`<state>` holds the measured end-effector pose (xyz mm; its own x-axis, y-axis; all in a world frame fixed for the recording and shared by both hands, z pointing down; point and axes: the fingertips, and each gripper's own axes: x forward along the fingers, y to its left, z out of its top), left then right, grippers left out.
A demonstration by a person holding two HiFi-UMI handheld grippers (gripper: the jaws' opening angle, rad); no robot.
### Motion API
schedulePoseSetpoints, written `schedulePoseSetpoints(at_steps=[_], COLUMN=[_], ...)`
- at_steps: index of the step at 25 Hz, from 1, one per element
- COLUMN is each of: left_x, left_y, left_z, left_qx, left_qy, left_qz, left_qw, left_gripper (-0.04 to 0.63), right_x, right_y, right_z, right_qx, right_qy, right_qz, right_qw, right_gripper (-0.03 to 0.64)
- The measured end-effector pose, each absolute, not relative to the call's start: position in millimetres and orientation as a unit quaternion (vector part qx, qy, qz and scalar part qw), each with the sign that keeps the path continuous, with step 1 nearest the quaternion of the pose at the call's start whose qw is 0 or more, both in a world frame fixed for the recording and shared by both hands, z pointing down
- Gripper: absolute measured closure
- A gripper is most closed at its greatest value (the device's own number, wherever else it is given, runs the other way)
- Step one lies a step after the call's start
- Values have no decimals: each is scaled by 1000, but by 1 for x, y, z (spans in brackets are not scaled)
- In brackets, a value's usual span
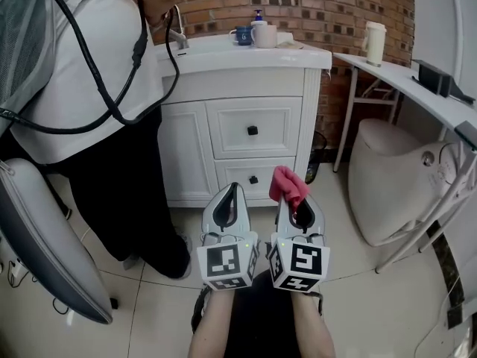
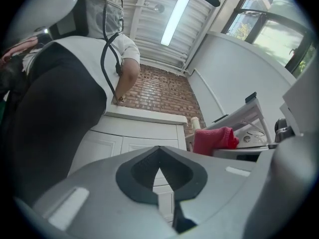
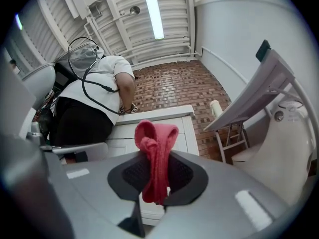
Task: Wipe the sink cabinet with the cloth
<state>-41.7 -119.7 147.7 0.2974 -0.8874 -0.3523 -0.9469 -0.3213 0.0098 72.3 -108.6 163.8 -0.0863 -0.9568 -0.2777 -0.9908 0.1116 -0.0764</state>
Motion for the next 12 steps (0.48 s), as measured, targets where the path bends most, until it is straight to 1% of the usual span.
schedulePoseSetpoints(at_steps=[12], left_x=[-39], left_y=[-121], left_z=[151], left_qx=[-803], left_qy=[569], left_qz=[145], left_qw=[103], left_gripper=[580], right_x=[67], right_y=[-107], right_z=[162], right_qx=[-658], right_qy=[737], right_qz=[79], right_qw=[130], right_gripper=[555])
